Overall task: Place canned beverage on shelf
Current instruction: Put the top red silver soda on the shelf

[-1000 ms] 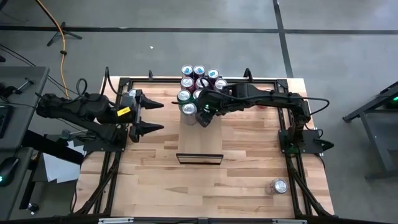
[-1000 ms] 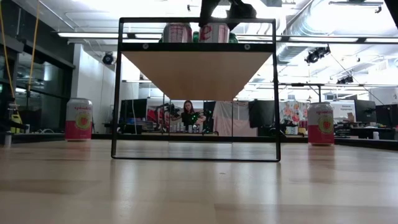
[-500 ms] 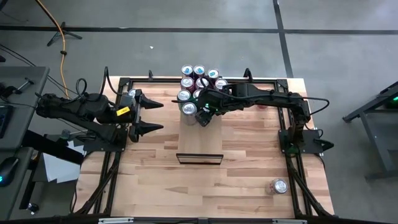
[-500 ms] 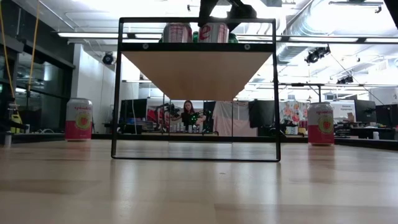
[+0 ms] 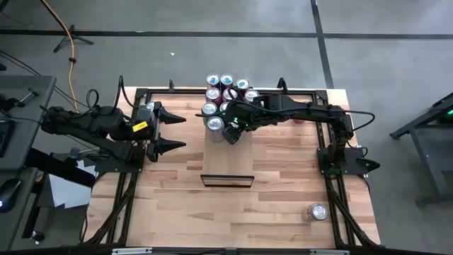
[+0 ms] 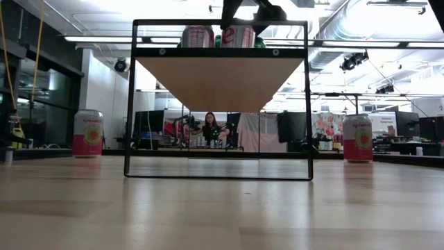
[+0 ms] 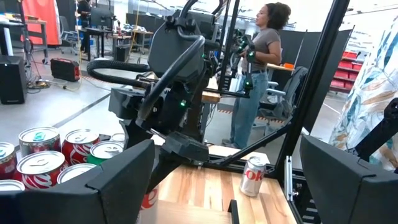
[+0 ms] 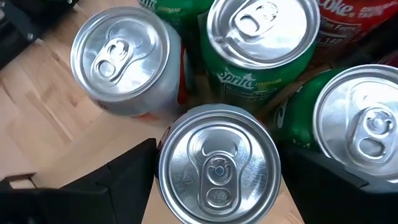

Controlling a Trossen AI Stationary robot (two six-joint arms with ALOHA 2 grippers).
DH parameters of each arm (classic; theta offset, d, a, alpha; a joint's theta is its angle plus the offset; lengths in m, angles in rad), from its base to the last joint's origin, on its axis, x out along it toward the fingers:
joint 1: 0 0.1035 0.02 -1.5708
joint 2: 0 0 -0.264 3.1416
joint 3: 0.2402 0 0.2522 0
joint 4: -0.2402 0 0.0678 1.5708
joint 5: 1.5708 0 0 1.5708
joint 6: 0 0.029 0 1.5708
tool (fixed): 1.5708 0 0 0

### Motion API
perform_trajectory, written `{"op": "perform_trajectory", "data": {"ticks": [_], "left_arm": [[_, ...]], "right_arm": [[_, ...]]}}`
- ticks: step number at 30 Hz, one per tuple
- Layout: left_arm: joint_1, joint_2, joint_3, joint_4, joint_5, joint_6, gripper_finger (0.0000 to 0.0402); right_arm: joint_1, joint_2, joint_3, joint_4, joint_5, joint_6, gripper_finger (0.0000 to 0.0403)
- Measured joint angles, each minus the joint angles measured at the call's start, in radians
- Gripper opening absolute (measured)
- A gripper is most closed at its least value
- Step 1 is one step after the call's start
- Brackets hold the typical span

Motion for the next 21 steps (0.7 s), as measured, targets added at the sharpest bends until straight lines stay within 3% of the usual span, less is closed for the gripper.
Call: {"op": "perform_trajectory", "data": {"ticks": [6,21], "left_arm": [[0.000,0.000,0.000,0.000,0.000,0.000,0.0333],[0.000,0.000,0.000,0.000,0.000,0.001,0.0333]], "right_arm": [[0.000,0.000,0.000,-0.006,-0.031,-0.110,0.0308],[0.000,0.000,0.000,-0.005,-0.016,-0.124,0.0319]]}}
